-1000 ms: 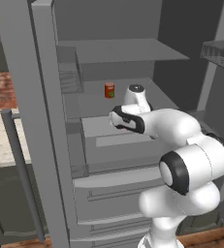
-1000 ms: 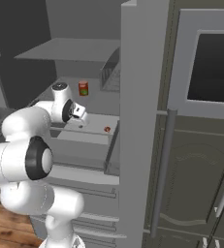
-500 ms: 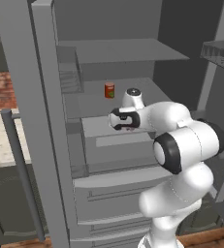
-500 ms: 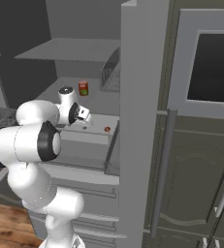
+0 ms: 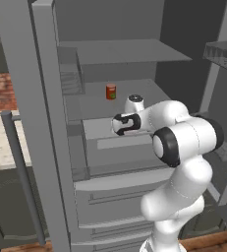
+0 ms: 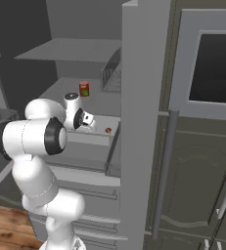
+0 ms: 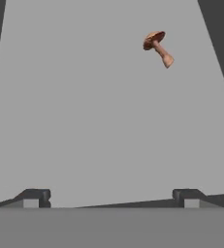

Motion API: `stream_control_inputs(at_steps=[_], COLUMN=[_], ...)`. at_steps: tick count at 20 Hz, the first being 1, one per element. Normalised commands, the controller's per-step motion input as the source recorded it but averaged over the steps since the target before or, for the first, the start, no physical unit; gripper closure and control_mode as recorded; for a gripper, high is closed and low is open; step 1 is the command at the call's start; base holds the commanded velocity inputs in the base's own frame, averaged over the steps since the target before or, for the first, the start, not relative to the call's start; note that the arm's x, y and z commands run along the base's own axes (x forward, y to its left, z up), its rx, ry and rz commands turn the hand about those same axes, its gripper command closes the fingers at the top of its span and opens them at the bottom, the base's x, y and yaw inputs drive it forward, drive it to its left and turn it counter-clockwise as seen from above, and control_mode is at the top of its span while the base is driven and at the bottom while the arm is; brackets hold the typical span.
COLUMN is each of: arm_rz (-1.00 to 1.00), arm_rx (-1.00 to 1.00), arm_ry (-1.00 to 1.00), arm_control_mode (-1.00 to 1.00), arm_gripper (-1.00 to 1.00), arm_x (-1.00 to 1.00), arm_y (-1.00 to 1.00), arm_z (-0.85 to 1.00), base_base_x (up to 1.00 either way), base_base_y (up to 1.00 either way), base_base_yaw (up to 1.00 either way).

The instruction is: Fully open the fridge drawer.

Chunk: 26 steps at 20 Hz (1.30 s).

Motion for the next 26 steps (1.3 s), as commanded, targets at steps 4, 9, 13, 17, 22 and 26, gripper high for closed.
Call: stream_control_inputs(at_steps=[4, 9, 13, 17, 22, 26], arm_rz=[0.0, 0.0, 0.0, 0.0, 0.0, -0.03], arm_rx=[-0.01, 0.0, 0.0, 0.0, 0.01, 0.13], arm_ry=[0.08, 0.01, 0.0, 0.0, -0.01, -0.28], arm_control_mode=[-1.0, -1.0, -1.0, -1.0, -1.0, -1.0], arm_gripper=[-1.0, -1.0, -1.0, -1.0, -1.0, -1.0], arm_x=[-0.4, -1.0, -1.0, -1.0, -1.0, -0.64], arm_y=[-0.23, -0.59, -0.6, -0.45, -0.25, 0.01], arm_z=[-0.39, -0.24, -0.11, -0.01, 0.06, 0.9], base_base_x=[0.0, 0.0, 0.0, 0.0, 0.0, 0.0], base_base_y=[0.0, 0.0, 0.0, 0.0, 0.0, 0.0], base_base_yaw=[0.0, 0.0, 0.0, 0.0, 0.0, 0.0])
